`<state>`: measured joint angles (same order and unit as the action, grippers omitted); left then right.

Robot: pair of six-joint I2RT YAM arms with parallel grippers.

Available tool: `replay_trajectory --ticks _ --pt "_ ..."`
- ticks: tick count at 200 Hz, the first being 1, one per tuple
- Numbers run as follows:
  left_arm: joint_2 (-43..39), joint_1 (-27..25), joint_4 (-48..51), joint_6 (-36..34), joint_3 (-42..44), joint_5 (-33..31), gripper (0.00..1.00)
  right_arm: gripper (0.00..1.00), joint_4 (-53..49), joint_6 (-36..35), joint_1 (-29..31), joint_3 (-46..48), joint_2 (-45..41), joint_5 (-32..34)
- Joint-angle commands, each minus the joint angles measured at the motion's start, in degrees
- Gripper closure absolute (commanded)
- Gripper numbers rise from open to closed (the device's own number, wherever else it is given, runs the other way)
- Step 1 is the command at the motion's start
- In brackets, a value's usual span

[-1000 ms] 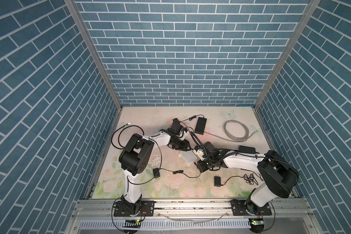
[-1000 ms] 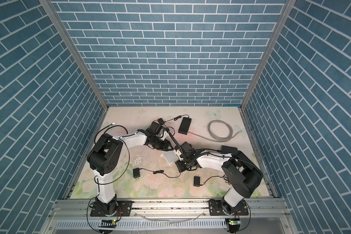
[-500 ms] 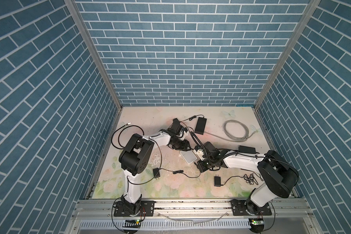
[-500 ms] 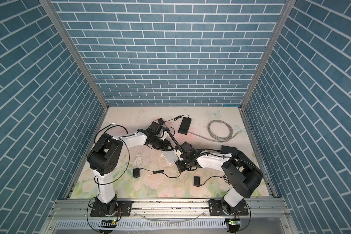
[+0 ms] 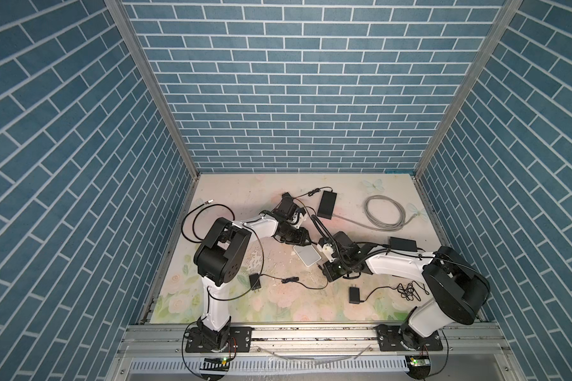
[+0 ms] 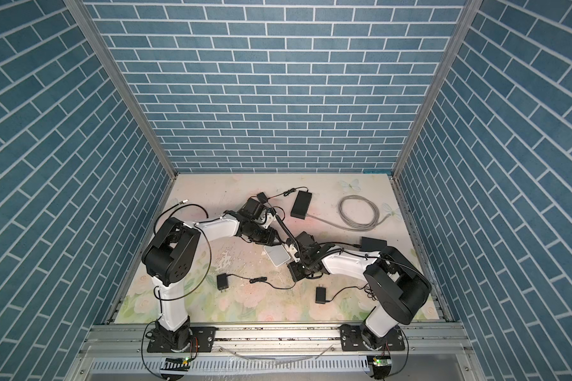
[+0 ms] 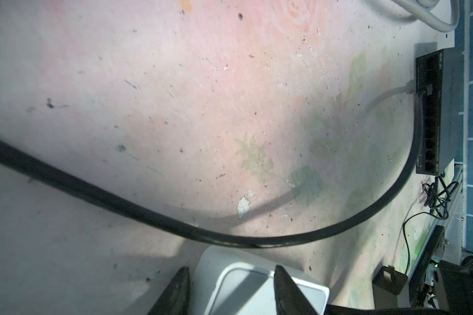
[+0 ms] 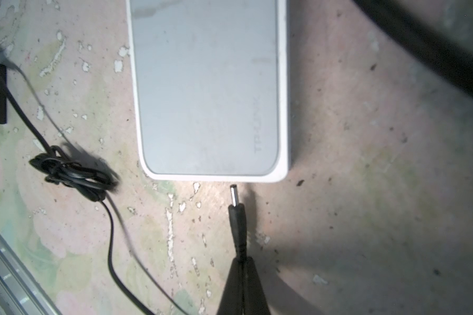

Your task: Insert the plug into the switch port

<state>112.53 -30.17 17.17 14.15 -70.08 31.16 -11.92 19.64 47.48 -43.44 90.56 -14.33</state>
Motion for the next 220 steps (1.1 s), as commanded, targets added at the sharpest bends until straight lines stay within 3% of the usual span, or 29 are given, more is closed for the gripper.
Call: replay_trajectory --ticks 1,220 --pt "0.3 0.0 1.1 -0.2 0.7 -0.8 0.49 1.00 -0.1 -0.1 -0.2 -0.6 0.7 0.0" --pt "0.3 0.0 1.2 0.0 0.7 -0.2 0.49 1.00 1.9 -0.7 0.2 -0.7 1.9 -0.5"
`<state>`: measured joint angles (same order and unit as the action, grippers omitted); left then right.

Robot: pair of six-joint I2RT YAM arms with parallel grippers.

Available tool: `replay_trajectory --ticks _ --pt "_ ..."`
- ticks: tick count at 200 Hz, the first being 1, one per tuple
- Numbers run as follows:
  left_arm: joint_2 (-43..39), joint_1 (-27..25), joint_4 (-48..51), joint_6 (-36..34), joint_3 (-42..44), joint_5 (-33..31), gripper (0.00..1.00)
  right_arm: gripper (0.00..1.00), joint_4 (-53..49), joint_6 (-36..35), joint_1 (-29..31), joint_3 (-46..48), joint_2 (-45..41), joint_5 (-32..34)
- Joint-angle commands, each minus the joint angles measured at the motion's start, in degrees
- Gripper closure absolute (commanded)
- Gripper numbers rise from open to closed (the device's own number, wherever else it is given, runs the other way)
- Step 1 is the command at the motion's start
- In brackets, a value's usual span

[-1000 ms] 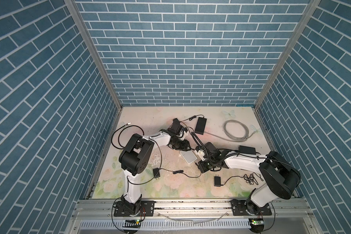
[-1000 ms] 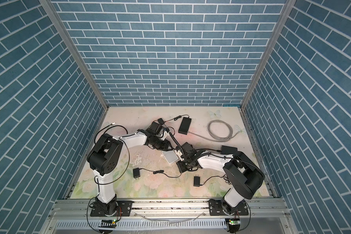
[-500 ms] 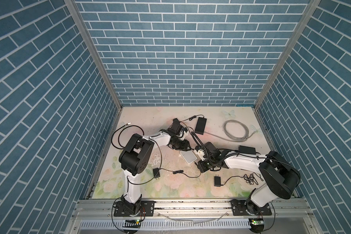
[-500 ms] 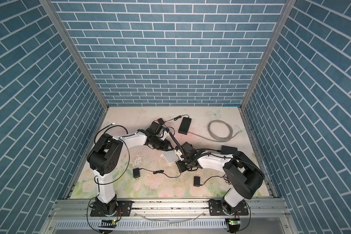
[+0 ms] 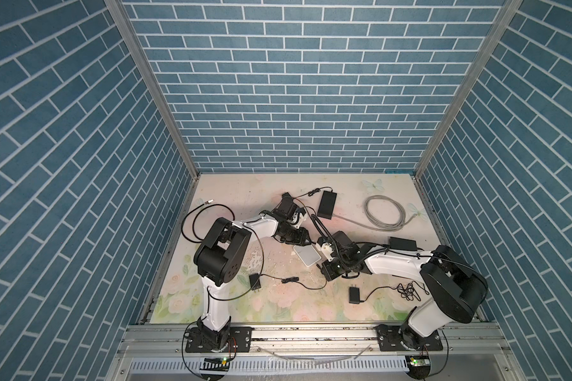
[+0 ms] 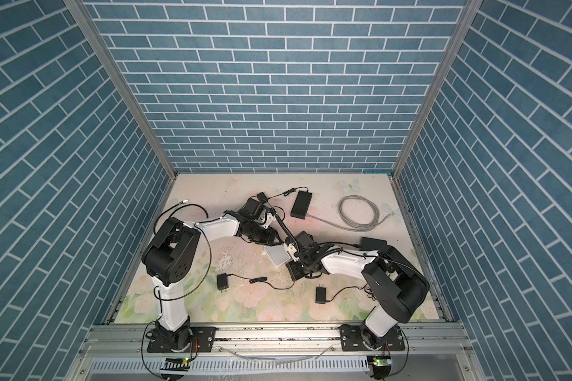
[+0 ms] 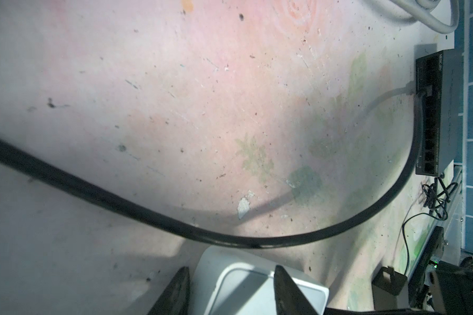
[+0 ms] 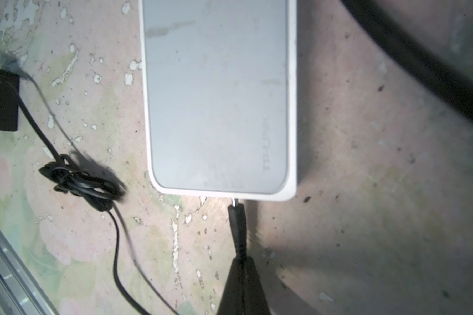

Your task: Insert the plug into the switch port

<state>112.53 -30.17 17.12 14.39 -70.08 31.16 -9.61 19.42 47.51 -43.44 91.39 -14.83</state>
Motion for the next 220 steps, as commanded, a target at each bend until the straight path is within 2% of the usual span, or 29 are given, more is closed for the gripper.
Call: replay_trajectory --ticks 1,130,220 --pt "0.3 0.0 1.3 -0.3 0.7 -0.2 0.49 1.00 -0.4 -0.5 0.2 -0.7 1.0 0.1" --pt "1.2 -0.7 3.2 -2.3 0.0 2.0 0.49 1.00 -0.6 1.0 0.0 -2.9 1.7 1.1" --pt "3.8 -1.8 4.5 -5.1 -1.4 7.1 0.49 1.00 -2.5 0.5 -0.1 -5.3 2.3 1.9"
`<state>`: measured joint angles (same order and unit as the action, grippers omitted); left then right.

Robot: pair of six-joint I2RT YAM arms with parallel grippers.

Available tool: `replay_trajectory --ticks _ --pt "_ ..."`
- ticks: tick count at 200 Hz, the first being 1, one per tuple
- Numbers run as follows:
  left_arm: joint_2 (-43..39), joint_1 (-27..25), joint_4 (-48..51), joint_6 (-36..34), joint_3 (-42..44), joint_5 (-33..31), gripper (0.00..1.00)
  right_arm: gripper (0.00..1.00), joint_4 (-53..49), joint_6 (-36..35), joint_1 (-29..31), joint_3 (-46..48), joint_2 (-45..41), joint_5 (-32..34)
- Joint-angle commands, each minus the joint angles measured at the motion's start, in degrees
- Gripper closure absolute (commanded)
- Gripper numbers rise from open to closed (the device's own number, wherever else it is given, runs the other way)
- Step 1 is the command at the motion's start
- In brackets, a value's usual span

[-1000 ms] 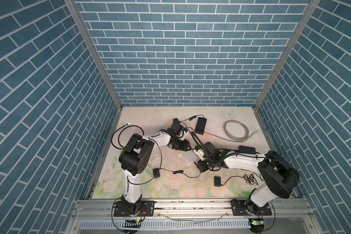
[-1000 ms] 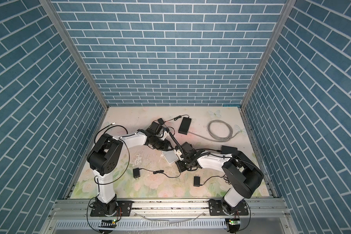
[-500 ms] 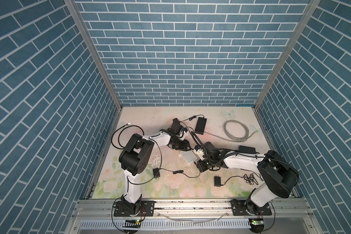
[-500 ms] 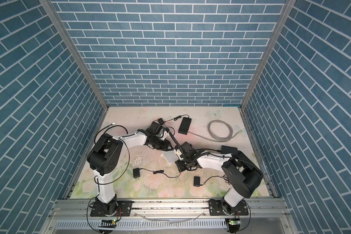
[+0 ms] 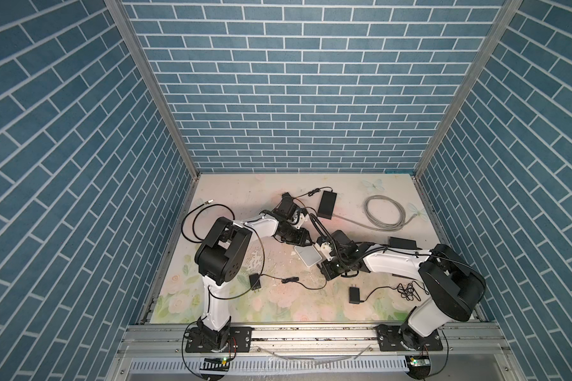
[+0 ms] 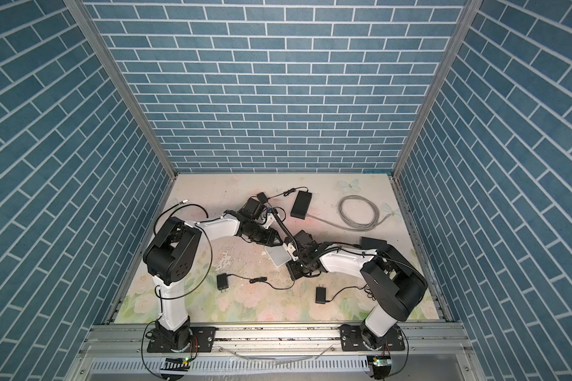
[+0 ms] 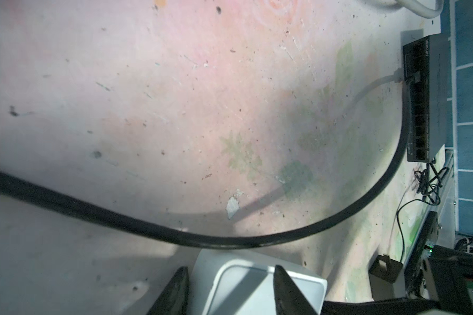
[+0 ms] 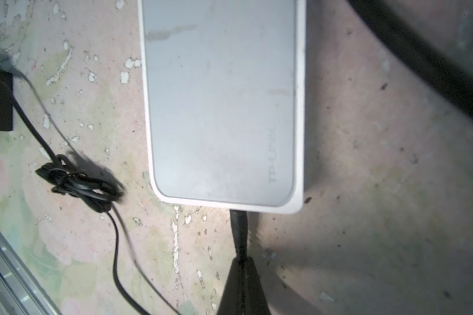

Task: Insert the plug into the switch port
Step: 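Push the black barrel plug firmly into the router's near-end port with the right gripper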

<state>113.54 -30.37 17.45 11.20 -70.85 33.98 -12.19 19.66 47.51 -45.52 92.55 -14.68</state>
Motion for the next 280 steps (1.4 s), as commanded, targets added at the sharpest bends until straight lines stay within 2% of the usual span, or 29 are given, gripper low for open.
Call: replay_trajectory --ticks 1,96,140,232,280 --pt "2.8 -1.7 4.2 -2.0 -0.7 4.3 0.49 1.00 0.0 0.3 -0.1 -3.3 1.1 1.7" --pt "3.6 -2.8 5.9 -4.0 -0.8 6.7 0.50 1.00 0.5 1.4 -1.3 -6.9 2.3 5.5" --pt "3.9 -3.5 5.9 -4.3 -0.2 8.9 0.53 1.00 0.8 1.1 -2.0 -9.9 3.4 6.1" --pt "3.3 -3.5 2.2 -0.5 4.5 13.9 0.56 1.00 5.5 1.3 -2.5 -12.5 4.3 7.3" --pt "1.7 -2.4 6.0 -2.3 6.1 11.4 0.57 1.00 6.0 0.7 -3.0 -14.9 4.7 6.7"
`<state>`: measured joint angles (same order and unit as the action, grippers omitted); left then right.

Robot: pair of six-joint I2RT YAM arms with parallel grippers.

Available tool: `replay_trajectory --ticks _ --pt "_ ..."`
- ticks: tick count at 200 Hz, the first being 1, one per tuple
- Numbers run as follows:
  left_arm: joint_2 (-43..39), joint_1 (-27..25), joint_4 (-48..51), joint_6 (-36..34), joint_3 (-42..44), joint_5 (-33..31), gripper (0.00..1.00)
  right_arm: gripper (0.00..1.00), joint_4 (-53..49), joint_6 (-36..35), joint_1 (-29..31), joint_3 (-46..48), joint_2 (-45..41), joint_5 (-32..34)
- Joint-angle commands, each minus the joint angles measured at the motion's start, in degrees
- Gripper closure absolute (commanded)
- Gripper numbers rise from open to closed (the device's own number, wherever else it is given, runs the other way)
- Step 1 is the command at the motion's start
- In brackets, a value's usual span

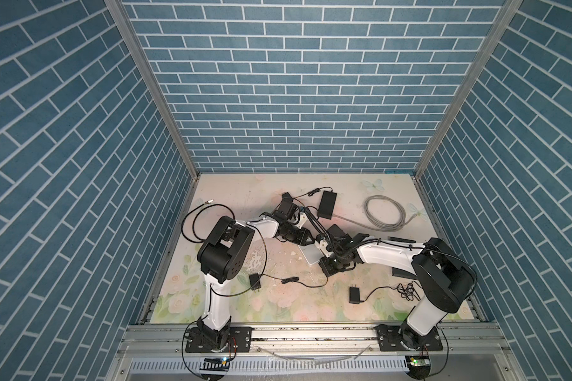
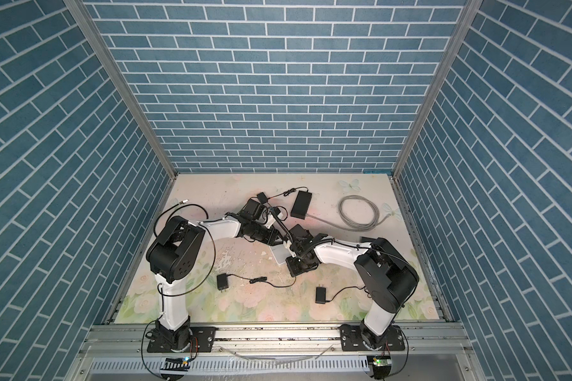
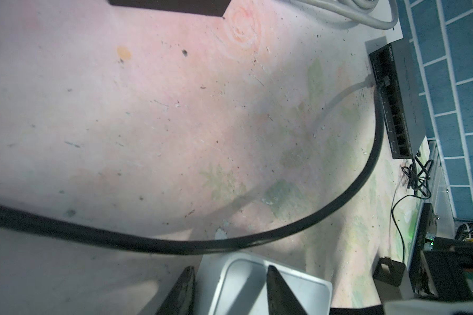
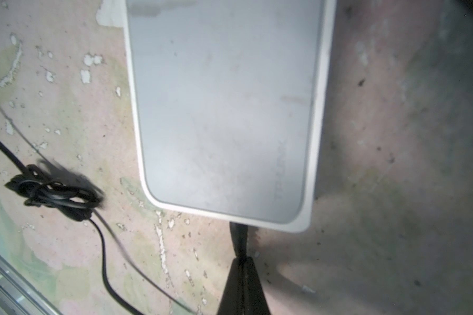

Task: Insert the plug into the switch port
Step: 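Push the black barrel plug firmly into the router's near-end port with the right gripper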

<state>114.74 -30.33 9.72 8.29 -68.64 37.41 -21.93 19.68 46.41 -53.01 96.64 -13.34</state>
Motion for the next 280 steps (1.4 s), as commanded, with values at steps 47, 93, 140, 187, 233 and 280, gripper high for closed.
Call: replay_trajectory --ticks 47,93,140,187,233,280 --pt "-1.3 -2.2 12.5 1.6 5.4 8.1 0.59 1.00 14.5 0.6 -2.0 -9.5 2.4 3.8" --pt "-0.8 -2.3 10.7 2.5 5.5 10.0 0.59 1.00 14.6 -0.7 -2.3 -11.9 3.3 0.8" --pt "-1.1 -2.5 10.0 2.3 6.0 10.9 0.60 1.00 13.9 -2.1 -2.3 -14.0 4.8 0.3" --pt "-1.0 -2.7 11.6 0.9 5.4 10.3 0.61 1.00 13.8 -2.7 -2.6 -15.9 4.3 1.4" --pt "-1.3 -2.3 12.5 2.3 5.2 6.4 0.62 0.98 11.9 -3.4 -3.1 -18.0 5.2 0.4" --pt "-1.9 -2.3 11.1 3.3 5.6 8.0 0.62 0.95 15.0 -1.5 -3.1 -13.9 4.7 0.9"
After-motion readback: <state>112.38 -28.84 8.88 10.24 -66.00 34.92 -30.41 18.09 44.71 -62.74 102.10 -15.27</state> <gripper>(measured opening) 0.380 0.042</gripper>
